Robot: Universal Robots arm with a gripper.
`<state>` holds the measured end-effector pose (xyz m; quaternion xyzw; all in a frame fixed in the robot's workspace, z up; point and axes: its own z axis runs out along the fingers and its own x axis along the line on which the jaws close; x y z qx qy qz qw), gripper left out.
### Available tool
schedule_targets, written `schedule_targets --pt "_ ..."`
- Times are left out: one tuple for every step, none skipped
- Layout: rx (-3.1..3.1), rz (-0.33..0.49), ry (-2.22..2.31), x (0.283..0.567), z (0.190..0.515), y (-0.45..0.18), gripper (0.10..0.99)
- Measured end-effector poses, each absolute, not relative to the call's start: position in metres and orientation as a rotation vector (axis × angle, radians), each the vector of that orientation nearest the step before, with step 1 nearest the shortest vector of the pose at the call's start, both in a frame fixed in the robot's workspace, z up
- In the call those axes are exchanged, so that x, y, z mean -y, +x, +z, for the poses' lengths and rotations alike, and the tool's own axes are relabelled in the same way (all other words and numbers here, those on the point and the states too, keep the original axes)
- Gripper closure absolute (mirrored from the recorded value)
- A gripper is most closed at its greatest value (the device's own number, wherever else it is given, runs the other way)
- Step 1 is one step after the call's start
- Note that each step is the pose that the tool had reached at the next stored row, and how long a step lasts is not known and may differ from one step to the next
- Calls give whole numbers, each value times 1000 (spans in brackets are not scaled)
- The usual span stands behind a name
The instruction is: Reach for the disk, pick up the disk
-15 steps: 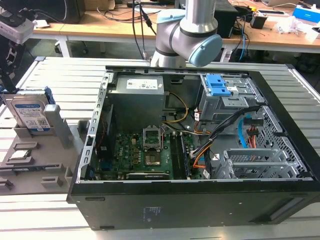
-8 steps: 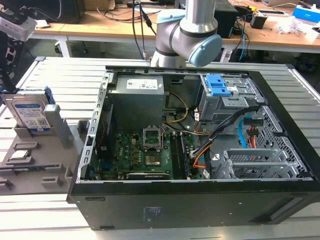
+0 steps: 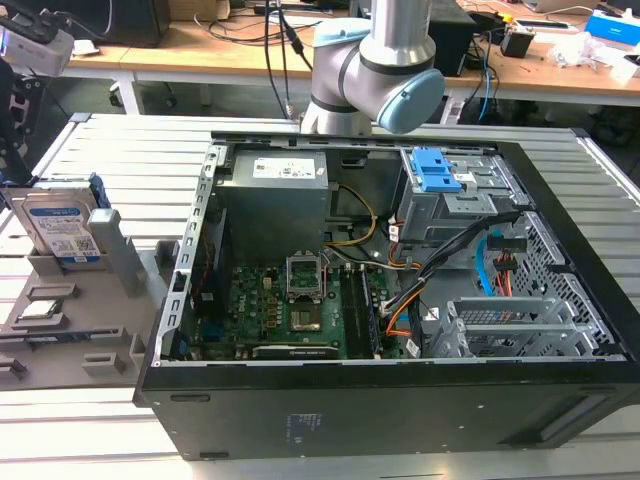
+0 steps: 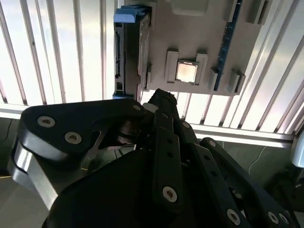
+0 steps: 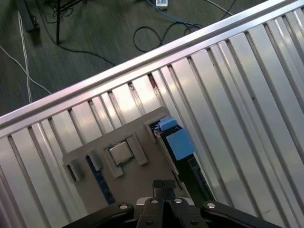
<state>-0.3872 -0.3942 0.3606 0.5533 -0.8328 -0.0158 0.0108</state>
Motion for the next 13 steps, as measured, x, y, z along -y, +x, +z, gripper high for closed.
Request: schedule_targets --pt "2580 -49 1753 394 361 -387 980" --pt "2572 -49 1765 394 361 -387 980" --pt "2563 -48 1777 394 361 -387 980" --pt "2555 -48 1789 394 361 -387 980" --pt "2545 -48 1802 394 361 -387 980" --pt "2537 -48 1813 394 361 -387 980" --pt "2530 -48 1824 394 361 -387 980" --pt "2522 -48 1834 394 361 -387 980" --pt "2515 -48 1844 394 361 -387 980" --pt "2507 -47 1854 394 361 -387 980" --pt "2499 -47 1865 394 361 -387 980" --pt "2491 -47 1875 394 361 -387 980" --pt "2484 -47 1884 394 361 -387 980"
